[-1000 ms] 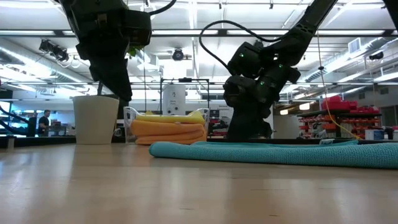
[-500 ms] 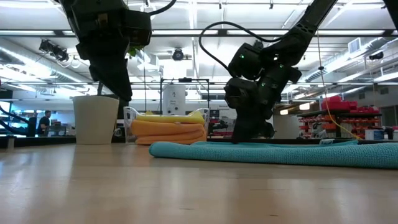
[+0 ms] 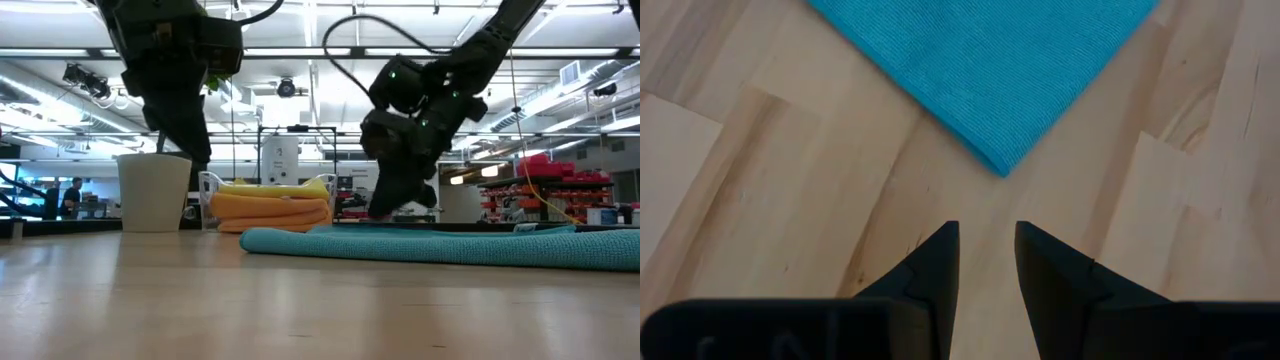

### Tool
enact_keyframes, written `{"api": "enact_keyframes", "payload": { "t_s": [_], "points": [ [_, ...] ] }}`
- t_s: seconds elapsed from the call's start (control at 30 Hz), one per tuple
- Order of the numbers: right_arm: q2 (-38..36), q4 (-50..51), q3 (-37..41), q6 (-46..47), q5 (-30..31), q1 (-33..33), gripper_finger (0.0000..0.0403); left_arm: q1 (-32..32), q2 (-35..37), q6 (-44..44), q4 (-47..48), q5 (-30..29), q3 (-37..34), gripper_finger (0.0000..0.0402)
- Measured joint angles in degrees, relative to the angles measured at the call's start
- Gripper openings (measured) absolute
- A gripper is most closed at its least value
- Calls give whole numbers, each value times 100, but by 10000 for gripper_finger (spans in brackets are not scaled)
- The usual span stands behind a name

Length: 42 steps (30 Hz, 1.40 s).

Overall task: Fold microfiber towels
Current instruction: Fold the blue microfiber cloth

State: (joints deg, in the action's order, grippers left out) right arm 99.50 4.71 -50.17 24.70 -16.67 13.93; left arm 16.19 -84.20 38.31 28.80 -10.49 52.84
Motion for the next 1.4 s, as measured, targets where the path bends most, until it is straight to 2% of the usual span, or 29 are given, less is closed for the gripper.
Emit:
{"api": "enact_keyframes", "payload": {
  "t_s": [0.17,0.47,0.6,0.83,1.0,1.17,1.4],
  "points": [
    [-346,191,-2,60,271,23,40,0,0,-25,57,1,0,107],
    [-287,112,-2,35,337,-37,49,0,0,-147,58,-30,2,107],
    [-228,58,-2,235,235,27,74,-61,-1,-150,36,-40,2,107],
    [99,-131,-5,300,11,64,145,-195,-2,-189,-33,-43,7,107],
    [252,-155,-4,296,83,55,164,-253,-2,-267,-77,-43,7,107],
    [250,-167,-4,272,5,52,150,-258,-2,-271,-71,-41,7,107],
    [250,-127,-4,222,-19,-63,74,-258,-2,-275,-64,-41,7,107]
  ]
}}
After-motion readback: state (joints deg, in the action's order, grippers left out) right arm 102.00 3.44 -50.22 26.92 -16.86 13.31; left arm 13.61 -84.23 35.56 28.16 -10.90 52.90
